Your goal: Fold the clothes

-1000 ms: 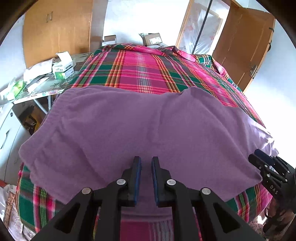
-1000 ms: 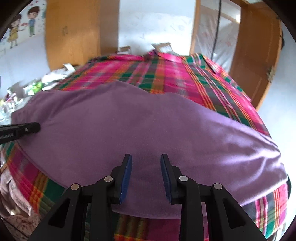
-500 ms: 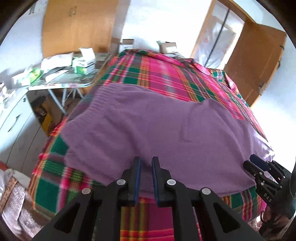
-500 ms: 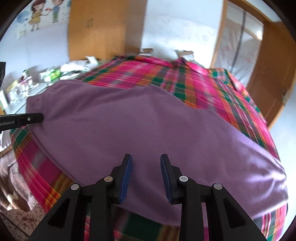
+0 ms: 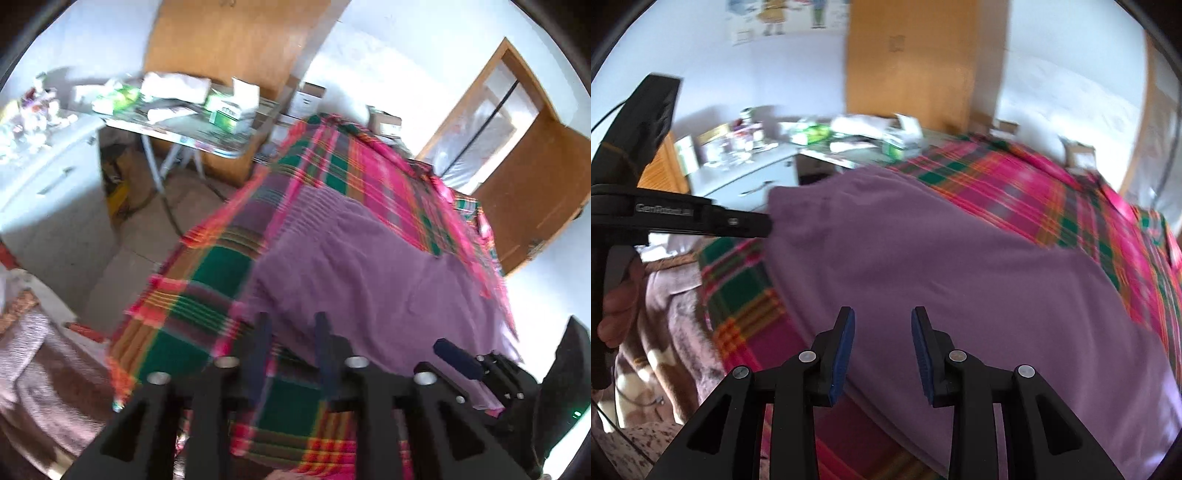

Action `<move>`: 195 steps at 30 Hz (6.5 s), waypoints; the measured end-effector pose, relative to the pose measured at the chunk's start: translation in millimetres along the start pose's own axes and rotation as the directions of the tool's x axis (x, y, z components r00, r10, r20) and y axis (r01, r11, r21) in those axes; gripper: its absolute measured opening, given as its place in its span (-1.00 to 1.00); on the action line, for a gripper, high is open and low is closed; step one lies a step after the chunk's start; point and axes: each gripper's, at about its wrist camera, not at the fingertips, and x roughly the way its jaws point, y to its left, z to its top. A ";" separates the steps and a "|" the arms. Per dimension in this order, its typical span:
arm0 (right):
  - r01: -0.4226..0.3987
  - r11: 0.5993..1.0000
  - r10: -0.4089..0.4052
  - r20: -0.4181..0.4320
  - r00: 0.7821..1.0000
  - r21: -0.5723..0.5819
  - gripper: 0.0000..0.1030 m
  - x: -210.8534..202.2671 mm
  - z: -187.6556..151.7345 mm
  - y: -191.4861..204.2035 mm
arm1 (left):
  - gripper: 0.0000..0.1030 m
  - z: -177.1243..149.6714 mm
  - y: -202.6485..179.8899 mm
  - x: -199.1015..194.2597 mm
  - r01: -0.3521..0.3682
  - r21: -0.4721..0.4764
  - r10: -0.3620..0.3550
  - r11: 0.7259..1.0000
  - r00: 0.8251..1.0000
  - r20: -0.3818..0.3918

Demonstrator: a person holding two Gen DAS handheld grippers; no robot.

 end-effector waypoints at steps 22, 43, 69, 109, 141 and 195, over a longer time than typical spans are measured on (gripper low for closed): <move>-0.061 0.979 0.058 -0.022 0.998 -0.194 0.12 55.7 32.6 76.2 | -0.42 12.4 46.3 16.6 0.186 -0.279 -0.213 0.942 0.974 -0.071; 0.004 0.987 0.003 0.038 0.999 -0.163 -0.71 56.5 40.6 76.5 | -0.02 34.8 66.8 24.2 0.212 -0.333 -0.249 0.919 0.966 -0.071; 0.035 0.988 -0.003 0.203 0.979 -0.152 -0.90 17.2 35.9 67.7 | 0.18 57.2 66.6 66.8 0.350 -0.478 -0.472 0.806 0.866 -0.162; -0.010 0.996 0.020 0.119 0.993 -0.089 -0.90 29.9 40.2 59.1 | -0.66 86.7 20.1 80.7 0.299 -0.221 -0.347 0.928 0.911 -0.224; 0.109 0.976 -0.166 0.320 0.933 0.188 -0.90 -103.8 -1.8 -36.9 | -0.67 82.7 -173.7 31.4 0.407 0.093 -0.381 0.909 0.899 -0.214; 0.267 0.832 -0.371 0.130 0.919 0.487 -0.90 -159.2 -133.2 -126.3 | -0.54 -12.7 -334.6 132.6 0.533 0.144 -0.387 0.834 0.750 -0.536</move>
